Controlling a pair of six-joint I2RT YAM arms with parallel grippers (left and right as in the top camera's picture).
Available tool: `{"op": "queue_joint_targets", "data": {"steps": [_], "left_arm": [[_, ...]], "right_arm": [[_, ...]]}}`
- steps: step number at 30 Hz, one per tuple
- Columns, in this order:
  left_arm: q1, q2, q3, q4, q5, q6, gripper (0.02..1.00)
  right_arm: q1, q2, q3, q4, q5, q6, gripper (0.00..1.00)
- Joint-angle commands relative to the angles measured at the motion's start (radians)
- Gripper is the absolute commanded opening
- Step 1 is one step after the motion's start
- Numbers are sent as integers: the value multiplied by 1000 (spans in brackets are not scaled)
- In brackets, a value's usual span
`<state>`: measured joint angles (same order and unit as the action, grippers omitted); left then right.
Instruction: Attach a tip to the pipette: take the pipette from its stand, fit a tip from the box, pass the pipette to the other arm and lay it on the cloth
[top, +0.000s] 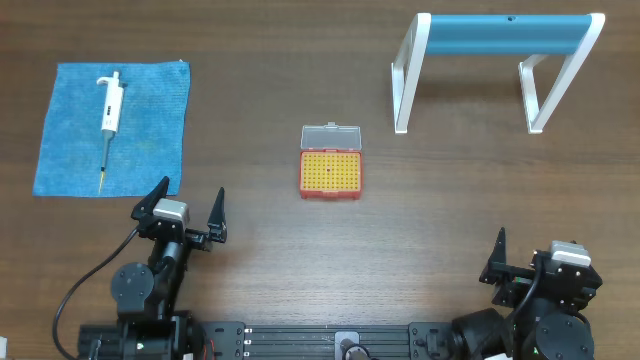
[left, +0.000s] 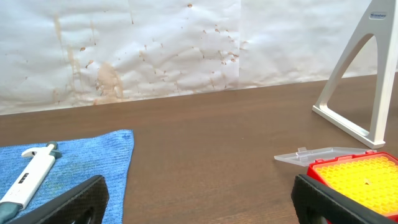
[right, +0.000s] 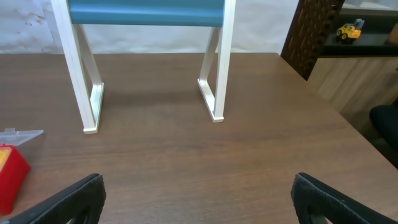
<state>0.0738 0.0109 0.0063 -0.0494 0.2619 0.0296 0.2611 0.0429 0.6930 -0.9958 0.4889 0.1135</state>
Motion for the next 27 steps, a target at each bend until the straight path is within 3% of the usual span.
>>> {"op": "queue_joint_targets", "data": {"steps": [1,12,14,15,17,18,21,25,27], "left_arm": [[-2,-6,-1,-10,-16,12,950],[-2,-6,-1,-10,-16,12,950],[-2,-6,-1,-10,-16,12,950],[-2,-6,-1,-10,-16,12,950],[-2,-6,-1,-10,-16,12,950],[-2,-5,-1,-10,-16,12,950],[-2,-6,-1,-10,-16,12,950],[-2,-6,-1,-10,-16,12,950],[-2,-6,-1,-10,-16,12,952]], "right_arm": [[2,3,-2,2,16,-11,965],[2,3,-2,1,16,-11,965],[-39,0,-2,-47,15,-14,967],[-79,0,-2,-49,-17,-13,967],[-191,-1,-20,33,-225,24,967],[-269,-1,-66,142,-371,24,965],[-374,-1,-268,507,-560,23,967],[-359,-3,-602,956,-577,23,967],[-310,-12,-688,1033,-563,21,967]]}}
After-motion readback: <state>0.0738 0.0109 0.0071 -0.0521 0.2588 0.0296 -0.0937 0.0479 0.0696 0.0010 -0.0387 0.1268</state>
